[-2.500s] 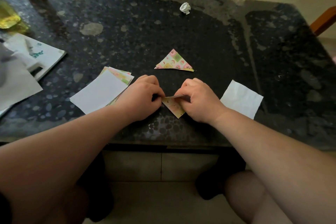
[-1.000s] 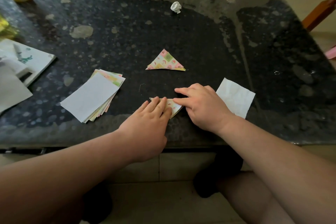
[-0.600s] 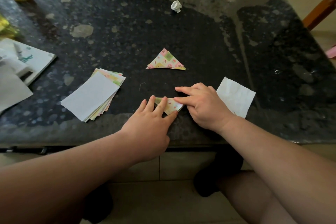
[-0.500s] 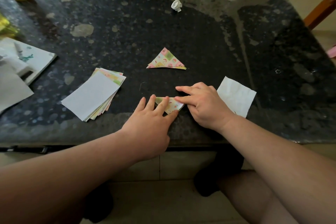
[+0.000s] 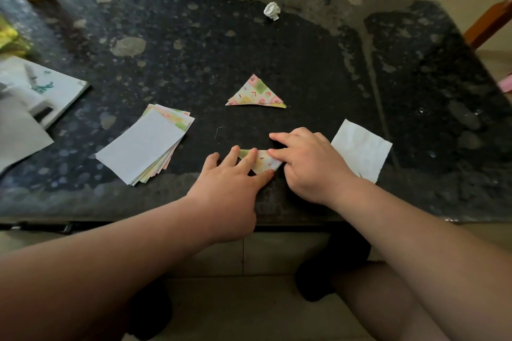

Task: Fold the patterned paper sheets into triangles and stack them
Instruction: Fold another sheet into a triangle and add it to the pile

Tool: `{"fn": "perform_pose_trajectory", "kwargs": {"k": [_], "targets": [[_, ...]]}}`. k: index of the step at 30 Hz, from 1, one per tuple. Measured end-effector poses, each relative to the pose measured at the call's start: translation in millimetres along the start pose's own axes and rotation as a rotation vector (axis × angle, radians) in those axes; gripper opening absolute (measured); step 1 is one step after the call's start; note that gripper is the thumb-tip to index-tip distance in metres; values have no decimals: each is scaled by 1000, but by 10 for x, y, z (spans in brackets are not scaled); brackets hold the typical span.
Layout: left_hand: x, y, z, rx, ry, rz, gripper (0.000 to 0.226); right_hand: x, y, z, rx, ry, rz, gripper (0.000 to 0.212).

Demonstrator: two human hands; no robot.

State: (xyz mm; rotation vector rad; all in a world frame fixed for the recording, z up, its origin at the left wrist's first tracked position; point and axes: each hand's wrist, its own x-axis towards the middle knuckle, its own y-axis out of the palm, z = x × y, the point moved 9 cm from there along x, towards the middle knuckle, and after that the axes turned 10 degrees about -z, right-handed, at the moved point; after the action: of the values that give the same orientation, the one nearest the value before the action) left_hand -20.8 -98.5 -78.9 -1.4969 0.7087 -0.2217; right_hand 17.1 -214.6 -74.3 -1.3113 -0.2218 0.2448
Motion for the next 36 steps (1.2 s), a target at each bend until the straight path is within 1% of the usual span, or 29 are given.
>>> {"fn": "perform_pose_trajectory", "kwargs": {"k": [2,6,9,13,21,26,29,32,34,36], "targets": [[9,-21,9,-13,-8,0,89,2,-16,111,-45,15,24,68],[5,-26,8,-4,-16,0,91,-10,14,214,-102,32,89,63],[16,-30,9,13,-11,-6,91,-48,8,233,-148,62,139,66],[23,-8,11,44,-18,10,93,-95,-48,179,-209,163,175,67],[12,-15,2,89,-20,66,92,-224,-170,-47,-344,263,223,62],[22,-37,-19,117,-6,69,92,-225,-223,-77,-328,281,242,59],[24,-39,-8,83,-5,49,91,-146,-261,-87,-232,279,185,50],[16,-56,29,-23,-10,19,82,10,-330,-94,-28,292,64,34],[44,-111,64,-136,-29,-55,63,107,-283,-76,70,325,84,32],[95,-214,170,-269,-95,-179,40,168,-181,-58,124,359,167,33]]}}
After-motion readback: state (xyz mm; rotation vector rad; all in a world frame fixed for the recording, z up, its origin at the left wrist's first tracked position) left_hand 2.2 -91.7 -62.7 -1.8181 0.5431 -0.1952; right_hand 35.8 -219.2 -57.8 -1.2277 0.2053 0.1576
